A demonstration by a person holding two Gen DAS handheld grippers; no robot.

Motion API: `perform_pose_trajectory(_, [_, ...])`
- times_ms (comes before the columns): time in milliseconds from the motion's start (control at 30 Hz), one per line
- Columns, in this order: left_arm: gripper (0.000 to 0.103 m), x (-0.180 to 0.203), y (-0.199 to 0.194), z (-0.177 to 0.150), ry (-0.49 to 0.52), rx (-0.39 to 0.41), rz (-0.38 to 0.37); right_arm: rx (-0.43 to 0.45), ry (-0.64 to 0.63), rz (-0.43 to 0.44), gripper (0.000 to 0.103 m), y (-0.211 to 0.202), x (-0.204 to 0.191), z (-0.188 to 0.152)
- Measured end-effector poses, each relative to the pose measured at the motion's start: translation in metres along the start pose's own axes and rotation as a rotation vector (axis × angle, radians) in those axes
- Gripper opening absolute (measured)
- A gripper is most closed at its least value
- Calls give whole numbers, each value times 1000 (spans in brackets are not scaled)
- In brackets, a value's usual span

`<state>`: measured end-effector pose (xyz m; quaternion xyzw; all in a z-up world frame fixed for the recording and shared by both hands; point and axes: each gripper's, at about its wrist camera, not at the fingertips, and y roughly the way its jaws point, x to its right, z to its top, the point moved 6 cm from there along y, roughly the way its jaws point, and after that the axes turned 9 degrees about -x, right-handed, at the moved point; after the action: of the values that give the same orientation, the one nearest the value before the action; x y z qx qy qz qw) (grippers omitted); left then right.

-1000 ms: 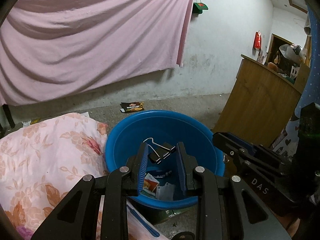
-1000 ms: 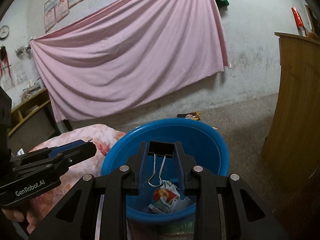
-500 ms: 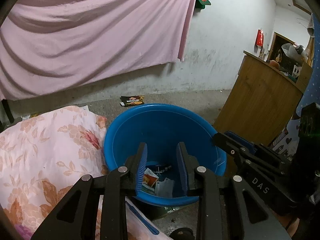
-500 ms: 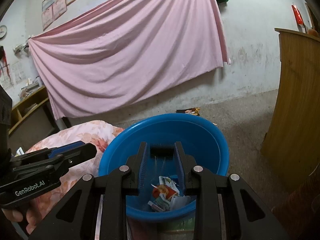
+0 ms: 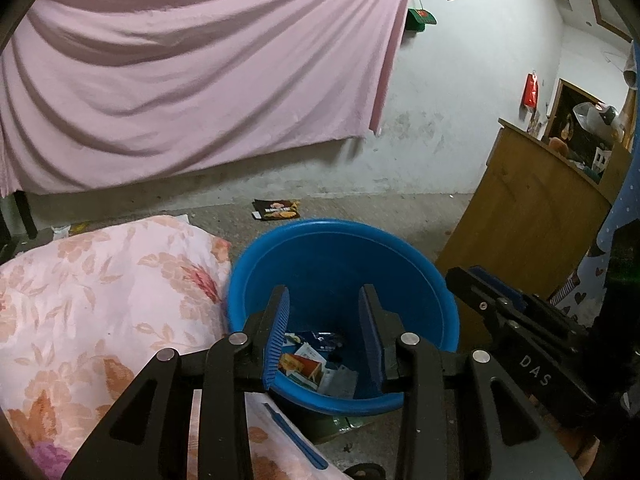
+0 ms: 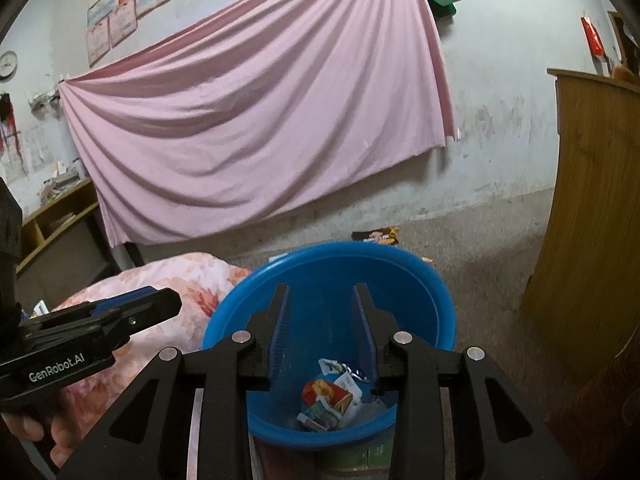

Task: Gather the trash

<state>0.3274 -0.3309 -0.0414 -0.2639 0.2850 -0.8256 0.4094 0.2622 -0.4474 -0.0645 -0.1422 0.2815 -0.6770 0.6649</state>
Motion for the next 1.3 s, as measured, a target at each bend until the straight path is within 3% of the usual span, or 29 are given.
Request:
perform_pose_trajectory(367, [39,-10,-26,3,-12,37,44,63,-9,1,35,-13,-7,7])
perform_pose_trajectory(533, [74,-19,-38,1,-43,69,82,79,-2,4,40,-16,-8,8])
perform_pose_trajectory(667, [84,-26,-41,-4,-68,64,103,94,1,-4,51,-19,-7,9])
perform_pose_trajectory(733, [85,-28,-42,-4,-60,67,129,101,5,-13,64,-20,-7,10])
perform_pose_trajectory(767, [86,-28,-42,-4,-56,68,138,107,9,-17,76,-21,-7,11])
perform_pose_trajectory(833, [99,-31,-44,-5,-59,78,164,124,20,-24,82,-25,-6,11])
perform_pose_trajectory(933, [99,-36,-51,-8,-81,119,169,133,22,-32,87,-28,-6,10])
perform_pose_trajectory(1067, [99,-40,-54,-13,-90,132,187,138,29,-24,103,-30,-5,7])
perform_pose_trajectory(1300, [99,-45,-69,-19,-90,164,201,134,30,-25,103,-35,-6,-4])
